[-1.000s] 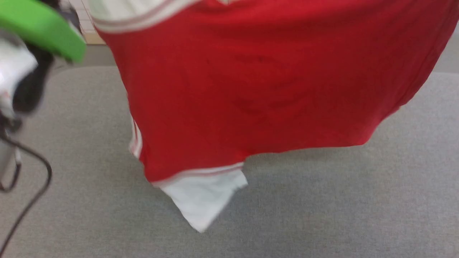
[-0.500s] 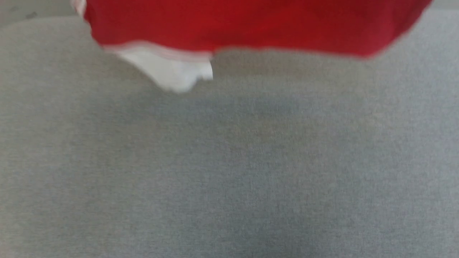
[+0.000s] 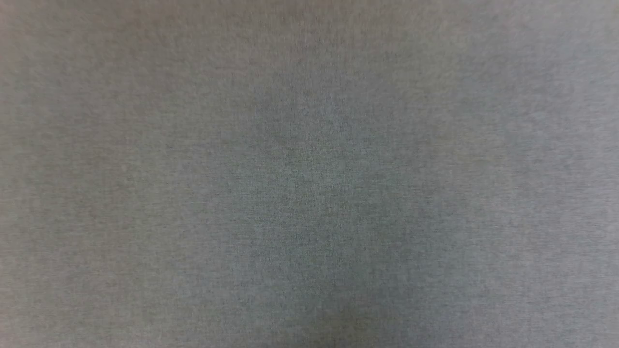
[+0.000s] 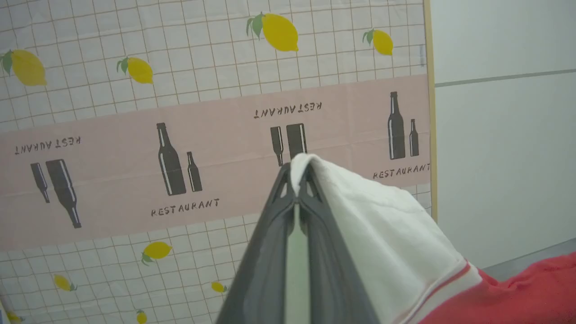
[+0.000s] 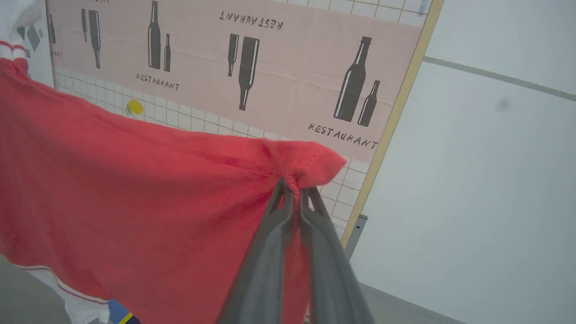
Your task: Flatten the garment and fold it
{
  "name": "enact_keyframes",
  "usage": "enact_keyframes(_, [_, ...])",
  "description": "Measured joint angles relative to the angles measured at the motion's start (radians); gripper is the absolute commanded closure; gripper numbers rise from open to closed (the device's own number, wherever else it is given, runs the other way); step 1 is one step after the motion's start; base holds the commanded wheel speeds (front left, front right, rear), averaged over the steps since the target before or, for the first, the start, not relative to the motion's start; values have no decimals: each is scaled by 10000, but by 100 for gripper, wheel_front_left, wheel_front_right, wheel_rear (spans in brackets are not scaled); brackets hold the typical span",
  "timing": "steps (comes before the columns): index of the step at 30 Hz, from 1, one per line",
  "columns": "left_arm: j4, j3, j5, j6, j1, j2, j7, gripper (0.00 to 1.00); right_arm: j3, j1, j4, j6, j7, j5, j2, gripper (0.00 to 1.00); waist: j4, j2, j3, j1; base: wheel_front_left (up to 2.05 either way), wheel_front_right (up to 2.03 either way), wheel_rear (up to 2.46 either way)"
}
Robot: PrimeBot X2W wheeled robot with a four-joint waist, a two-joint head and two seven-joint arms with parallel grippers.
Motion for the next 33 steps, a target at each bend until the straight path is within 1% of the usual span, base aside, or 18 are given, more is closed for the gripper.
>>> enact_keyframes(4, [420, -136, -38, -127, 131, -313, -309, 100, 581, 1, 481, 0, -215, 192, 90, 100, 59, 0, 468, 0, 0, 0, 0])
enact_keyframes(7, [625, -213, -153, -169, 662, -560, -596, 100, 859, 212, 773, 0, -391, 355, 79, 100, 207, 0, 680, -1, 0, 0, 0])
enact_keyframes(11, [711, -316, -316, -169, 1887, -886, -957, 100, 1281, 995, 991, 0, -474, 669, 88, 100, 510, 0, 751, -1, 0, 0, 0])
enact_keyframes(15, [535, -426, -525, -167, 3434, -1116, -1202, 100, 1804, 2071, 966, 0, -543, 941, 54, 100, 732, 0, 523, -1, 0, 0, 0])
enact_keyframes(17, [309, -560, -709, -165, 4265, -1174, -1252, 100, 2036, 2652, 865, 0, -562, 1112, -63, 100, 810, 0, 321, -1, 0, 0, 0])
enact_keyframes(20, [-268, -803, -819, -136, 5738, -1166, -1185, 100, 2397, 3661, 537, 0, -571, 1459, -416, 100, 924, 0, -109, -2, 0, 0, 0])
enact_keyframes(23, [-1001, -1070, -936, -42, 7147, -993, -784, 100, 2690, 4660, 167, 0, -529, 1837, -796, 100, 1033, 0, -569, -3, 0, 0, 0])
enact_keyframes(25, [-1557, -1273, -1009, 8, 8045, -752, -424, 100, 2897, 5348, -146, 0, -437, 2098, -1068, 100, 1106, 0, -886, -3, 0, 0, 0])
enact_keyframes(28, [-2541, -1684, -1009, 134, 9433, -138, 86, 100, 3252, 6431, -746, 0, -278, 2456, -1478, 100, 1213, 0, -1398, -4, 0, 0, 0])
enact_keyframes(31, [-3691, -1952, -1220, 430, 10917, 464, 688, 100, 3626, 7455, -1312, 0, 123, 2838, -1810, 100, 1303, 0, -1918, -4, 0, 0, 0])
enact_keyframes(33, [-4589, -2033, -1496, 711, 11870, 920, 1087, 100, 3850, 8072, -1735, 0, 393, 3072, -2073, 100, 1357, 0, -2284, -4, 0, 0, 0])
